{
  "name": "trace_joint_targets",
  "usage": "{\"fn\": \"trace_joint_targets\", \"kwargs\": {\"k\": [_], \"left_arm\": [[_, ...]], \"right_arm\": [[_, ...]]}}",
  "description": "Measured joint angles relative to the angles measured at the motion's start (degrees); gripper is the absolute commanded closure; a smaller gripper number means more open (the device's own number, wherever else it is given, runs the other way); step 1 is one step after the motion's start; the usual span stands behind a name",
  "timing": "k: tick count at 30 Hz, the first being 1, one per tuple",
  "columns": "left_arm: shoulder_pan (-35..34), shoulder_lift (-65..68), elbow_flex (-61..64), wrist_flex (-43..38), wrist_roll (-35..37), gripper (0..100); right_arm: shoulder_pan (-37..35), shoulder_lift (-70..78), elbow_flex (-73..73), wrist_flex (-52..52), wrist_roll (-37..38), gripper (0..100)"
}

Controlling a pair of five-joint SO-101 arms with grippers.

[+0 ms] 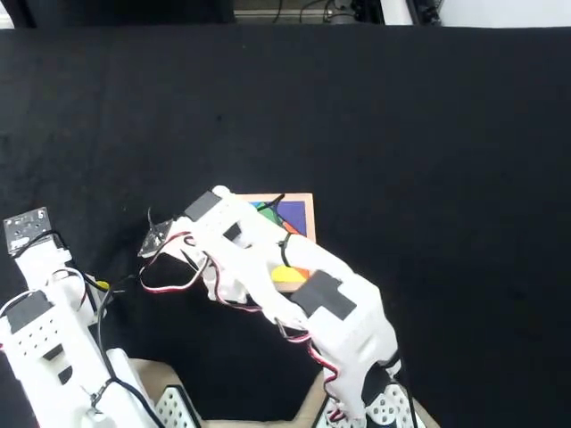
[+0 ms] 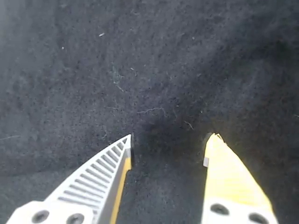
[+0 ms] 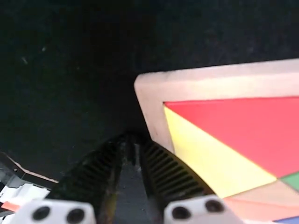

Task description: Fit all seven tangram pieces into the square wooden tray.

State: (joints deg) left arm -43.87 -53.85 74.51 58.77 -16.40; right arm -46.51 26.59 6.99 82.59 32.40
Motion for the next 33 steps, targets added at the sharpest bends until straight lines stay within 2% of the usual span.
{"fn": "trace_joint_targets", "kwargs": {"k": [12, 17, 21, 25, 29, 33], "left_arm": [[0.0, 0.0, 0.0, 0.0, 0.0, 74], [0.0, 0.0, 0.0, 0.0, 0.0, 74], [0.0, 0.0, 0.0, 0.0, 0.0, 74], [0.0, 0.0, 0.0, 0.0, 0.0, 74], [0.1, 0.0, 0.0, 0.0, 0.0, 74], [0.1, 0.0, 0.0, 0.0, 0.0, 74]], "right_arm": [[5.4, 1.7, -5.3, 1.3, 0.0, 98.8], [3.8, 1.6, -7.2, 7.0, -0.2, 98.8], [2.3, -4.1, -7.0, 11.1, -2.5, 98.8], [3.8, -12.0, 0.9, 10.4, -2.9, 98.8], [8.7, -18.1, 14.7, 2.4, -2.6, 98.8], [12.2, -21.1, 22.9, -3.0, 1.0, 98.8]]}}
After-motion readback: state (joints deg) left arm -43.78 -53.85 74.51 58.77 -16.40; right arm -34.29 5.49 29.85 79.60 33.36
